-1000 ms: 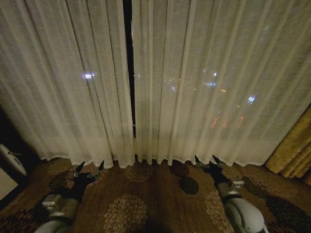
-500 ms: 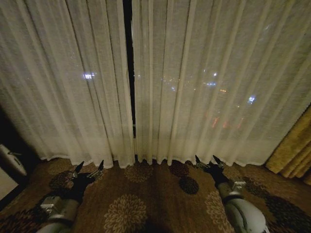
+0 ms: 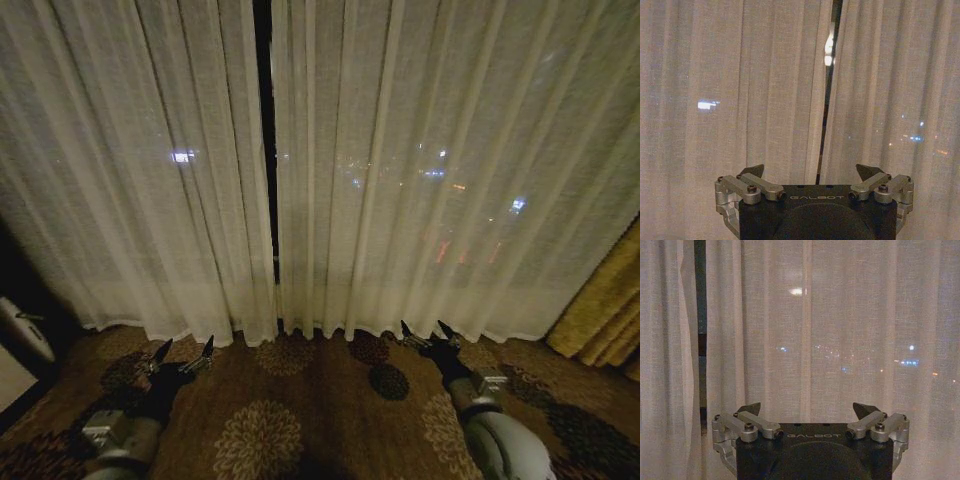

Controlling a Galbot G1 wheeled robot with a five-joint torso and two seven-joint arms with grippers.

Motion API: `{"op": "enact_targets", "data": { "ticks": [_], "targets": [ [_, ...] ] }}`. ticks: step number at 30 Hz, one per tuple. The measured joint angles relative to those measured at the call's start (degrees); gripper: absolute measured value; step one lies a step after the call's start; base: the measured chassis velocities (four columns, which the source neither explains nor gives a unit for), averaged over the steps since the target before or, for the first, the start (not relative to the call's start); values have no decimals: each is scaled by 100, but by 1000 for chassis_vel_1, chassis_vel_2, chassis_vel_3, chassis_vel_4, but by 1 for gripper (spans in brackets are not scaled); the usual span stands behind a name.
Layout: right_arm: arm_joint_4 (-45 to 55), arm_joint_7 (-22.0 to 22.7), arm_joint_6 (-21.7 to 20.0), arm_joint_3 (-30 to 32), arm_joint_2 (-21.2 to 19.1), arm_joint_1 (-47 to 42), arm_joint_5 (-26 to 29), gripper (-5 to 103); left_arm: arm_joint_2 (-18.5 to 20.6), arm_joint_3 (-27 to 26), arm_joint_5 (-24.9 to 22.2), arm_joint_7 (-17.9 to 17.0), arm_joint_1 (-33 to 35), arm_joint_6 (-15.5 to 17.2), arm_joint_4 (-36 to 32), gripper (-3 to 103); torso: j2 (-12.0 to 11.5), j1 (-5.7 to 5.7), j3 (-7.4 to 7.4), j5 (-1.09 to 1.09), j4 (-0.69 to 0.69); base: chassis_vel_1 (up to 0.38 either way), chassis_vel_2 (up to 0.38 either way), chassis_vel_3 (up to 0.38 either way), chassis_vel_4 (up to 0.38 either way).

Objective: Open the curtains by pulling them apart, changing their state from closed to fully open.

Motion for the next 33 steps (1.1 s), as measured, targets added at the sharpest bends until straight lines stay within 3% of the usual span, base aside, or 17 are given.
{"op": "enact_targets", "data": {
  "ticks": [21, 33],
  "targets": [
    [-73, -30, 31, 54, -9, -44, -16, 100, -51, 44, 183, 202, 213, -243, 73, 100, 1, 0, 0, 0, 0, -3, 2, 3, -3],
    [-75, -118, 52, 41, -2, -39, -20, 100, -90, 36, 205, 247, 303, -336, 48, 100, -2, 4, 2, 0, -1, -188, 166, 182, -179]
  ]
}}
